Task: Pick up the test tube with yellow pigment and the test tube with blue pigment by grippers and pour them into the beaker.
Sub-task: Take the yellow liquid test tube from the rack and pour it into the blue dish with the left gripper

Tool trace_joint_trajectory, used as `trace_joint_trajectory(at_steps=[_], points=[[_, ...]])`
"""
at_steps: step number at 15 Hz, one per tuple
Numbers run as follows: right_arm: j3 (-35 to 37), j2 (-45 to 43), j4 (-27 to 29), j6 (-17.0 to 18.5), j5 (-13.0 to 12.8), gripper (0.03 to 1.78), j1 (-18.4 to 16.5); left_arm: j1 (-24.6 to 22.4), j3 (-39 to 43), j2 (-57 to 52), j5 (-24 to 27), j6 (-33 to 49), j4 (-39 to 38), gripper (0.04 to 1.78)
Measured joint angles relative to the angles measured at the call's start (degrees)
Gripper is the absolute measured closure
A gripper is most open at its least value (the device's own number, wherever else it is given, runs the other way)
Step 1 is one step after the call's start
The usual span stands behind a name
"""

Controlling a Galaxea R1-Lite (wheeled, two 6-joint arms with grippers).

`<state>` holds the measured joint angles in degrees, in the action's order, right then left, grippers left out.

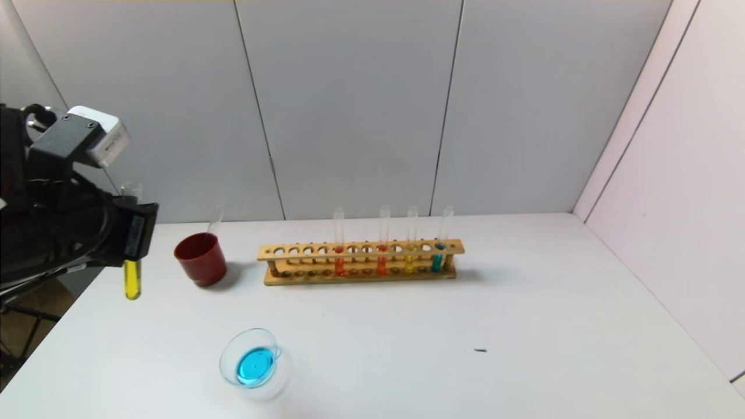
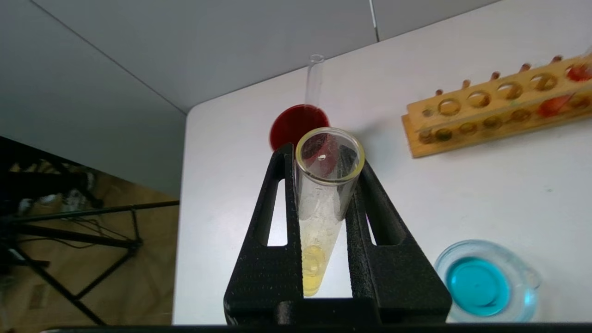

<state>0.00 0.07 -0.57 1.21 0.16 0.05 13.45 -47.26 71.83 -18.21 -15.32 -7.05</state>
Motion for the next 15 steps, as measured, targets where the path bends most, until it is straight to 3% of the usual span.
trace_joint_trajectory(at_steps=[5, 15], points=[[0.00, 0.00, 0.00, 0.00, 0.00, 0.07, 0.02, -5.29, 4.00, -6.75, 1.95, -14.06, 1.73, 1.50], [0.00, 0.00, -0.02, 0.02, 0.00, 0.07, 0.02, -6.92, 13.64, -5.88, 2.73, -39.91, 1.23, 1.50]])
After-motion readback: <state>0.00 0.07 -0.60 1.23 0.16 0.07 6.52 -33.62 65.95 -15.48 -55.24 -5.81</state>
